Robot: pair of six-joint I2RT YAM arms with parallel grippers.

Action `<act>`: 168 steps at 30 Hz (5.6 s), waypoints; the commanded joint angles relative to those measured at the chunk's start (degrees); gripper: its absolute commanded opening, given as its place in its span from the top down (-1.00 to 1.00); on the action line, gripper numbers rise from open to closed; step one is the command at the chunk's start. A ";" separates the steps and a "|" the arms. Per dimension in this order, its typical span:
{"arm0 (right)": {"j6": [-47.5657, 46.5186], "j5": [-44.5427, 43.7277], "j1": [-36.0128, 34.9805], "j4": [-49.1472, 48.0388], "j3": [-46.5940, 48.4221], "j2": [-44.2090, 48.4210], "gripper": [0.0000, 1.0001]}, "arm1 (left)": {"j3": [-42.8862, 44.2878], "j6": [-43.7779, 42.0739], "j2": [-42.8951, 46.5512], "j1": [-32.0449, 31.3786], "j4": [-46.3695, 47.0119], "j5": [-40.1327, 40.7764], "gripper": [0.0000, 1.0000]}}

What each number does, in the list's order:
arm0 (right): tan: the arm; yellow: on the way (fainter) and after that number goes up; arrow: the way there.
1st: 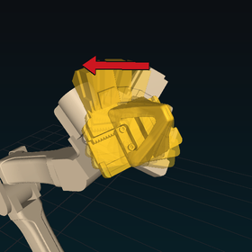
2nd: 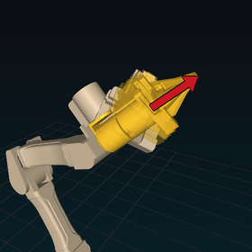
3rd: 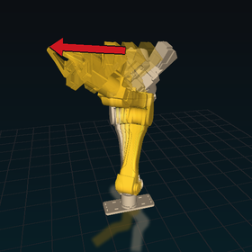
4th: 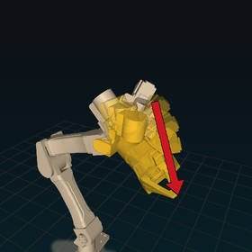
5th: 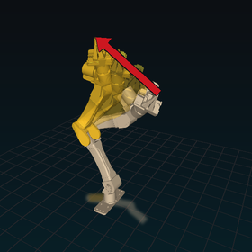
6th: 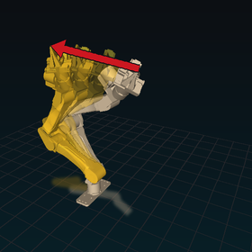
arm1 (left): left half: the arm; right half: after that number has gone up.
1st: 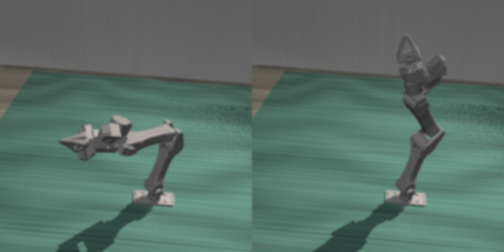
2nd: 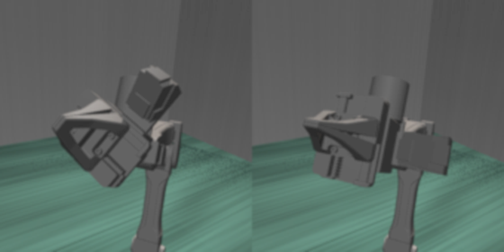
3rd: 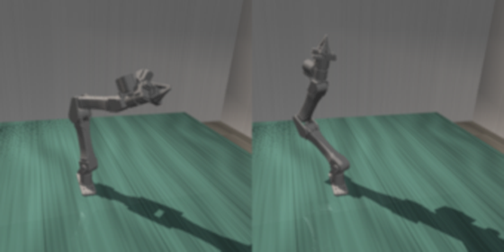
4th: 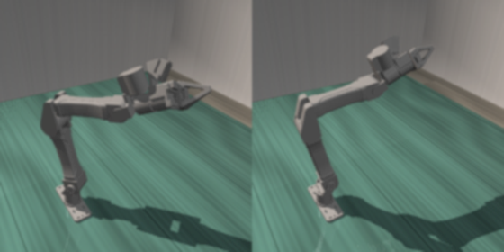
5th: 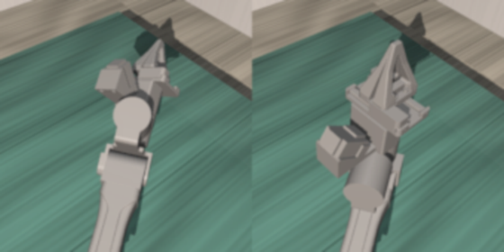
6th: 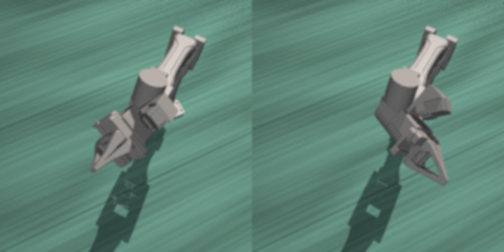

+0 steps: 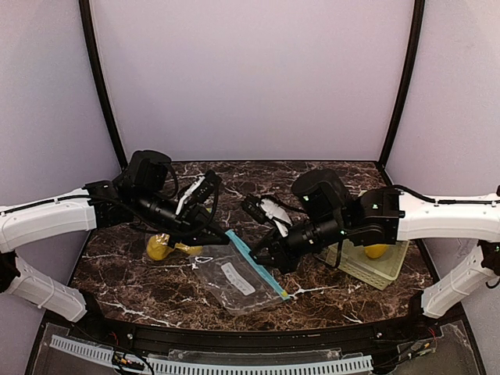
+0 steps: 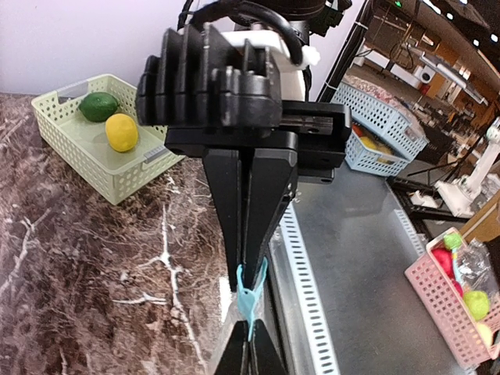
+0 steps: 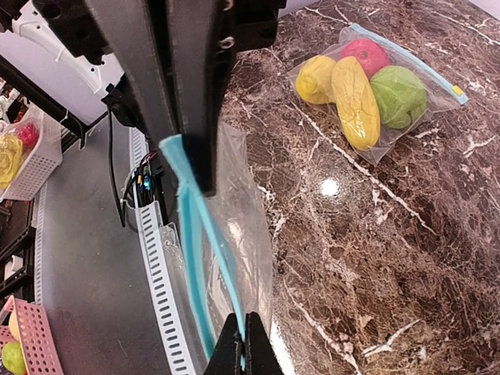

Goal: Place the food in the zip-top bag and seal the zipper
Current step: Pass from the left arm to the right, then open the zipper food storage bag at the center of the board, then pick up the fake fruit from the bin.

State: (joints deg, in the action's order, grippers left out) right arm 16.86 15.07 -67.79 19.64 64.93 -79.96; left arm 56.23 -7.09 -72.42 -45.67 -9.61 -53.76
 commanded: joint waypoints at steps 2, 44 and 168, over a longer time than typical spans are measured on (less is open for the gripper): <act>2.89 -5.57 1.65 0.75 1.05 0.93 1.00 | 1.46 -0.04 1.25 -0.39 -0.95 6.38 0.40; 26.28 -18.43 3.57 -6.89 2.64 -12.13 1.00 | -18.13 45.35 -5.31 -8.66 33.25 34.86 -0.34; 19.64 -26.16 54.72 8.16 -27.94 8.27 -0.80 | 5.45 11.65 -13.15 -1.62 -9.64 41.14 0.99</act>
State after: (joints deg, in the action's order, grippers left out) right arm 37.87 -11.81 -13.96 31.70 37.56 -69.93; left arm 62.72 4.73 -85.82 -47.46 -19.35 -11.68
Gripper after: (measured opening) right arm 0.900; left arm 0.006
